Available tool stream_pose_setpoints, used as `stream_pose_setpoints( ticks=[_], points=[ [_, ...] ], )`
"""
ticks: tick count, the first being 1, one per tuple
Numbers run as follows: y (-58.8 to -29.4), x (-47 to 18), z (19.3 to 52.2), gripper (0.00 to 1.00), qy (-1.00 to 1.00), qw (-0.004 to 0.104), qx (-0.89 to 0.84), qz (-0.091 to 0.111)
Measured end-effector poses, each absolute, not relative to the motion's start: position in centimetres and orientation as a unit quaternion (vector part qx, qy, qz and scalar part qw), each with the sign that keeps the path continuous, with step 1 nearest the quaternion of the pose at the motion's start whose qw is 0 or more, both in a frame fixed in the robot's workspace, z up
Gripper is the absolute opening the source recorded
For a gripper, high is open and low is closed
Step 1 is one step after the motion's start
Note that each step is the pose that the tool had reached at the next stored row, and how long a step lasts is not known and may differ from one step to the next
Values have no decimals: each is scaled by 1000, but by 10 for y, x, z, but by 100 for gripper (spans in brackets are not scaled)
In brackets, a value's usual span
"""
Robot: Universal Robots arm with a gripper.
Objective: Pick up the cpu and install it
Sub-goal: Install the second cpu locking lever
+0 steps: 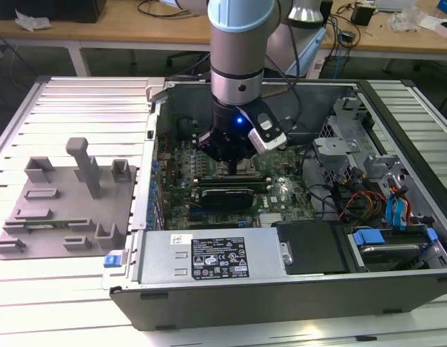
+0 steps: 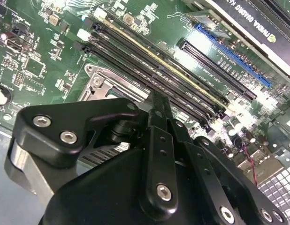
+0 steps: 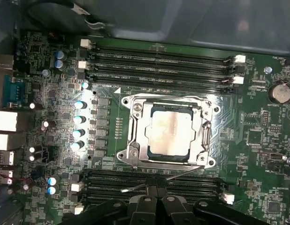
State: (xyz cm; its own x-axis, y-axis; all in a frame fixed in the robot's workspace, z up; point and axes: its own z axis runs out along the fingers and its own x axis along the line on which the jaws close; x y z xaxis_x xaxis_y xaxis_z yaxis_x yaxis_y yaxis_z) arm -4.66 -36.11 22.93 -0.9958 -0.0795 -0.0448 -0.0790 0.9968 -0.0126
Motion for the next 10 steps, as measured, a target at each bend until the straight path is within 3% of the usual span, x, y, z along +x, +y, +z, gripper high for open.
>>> stream_pose_setpoints(
  ticks=[10],
  points=[
    [-361, -47, 227, 11, 999, 23, -40, -5]
  ],
)
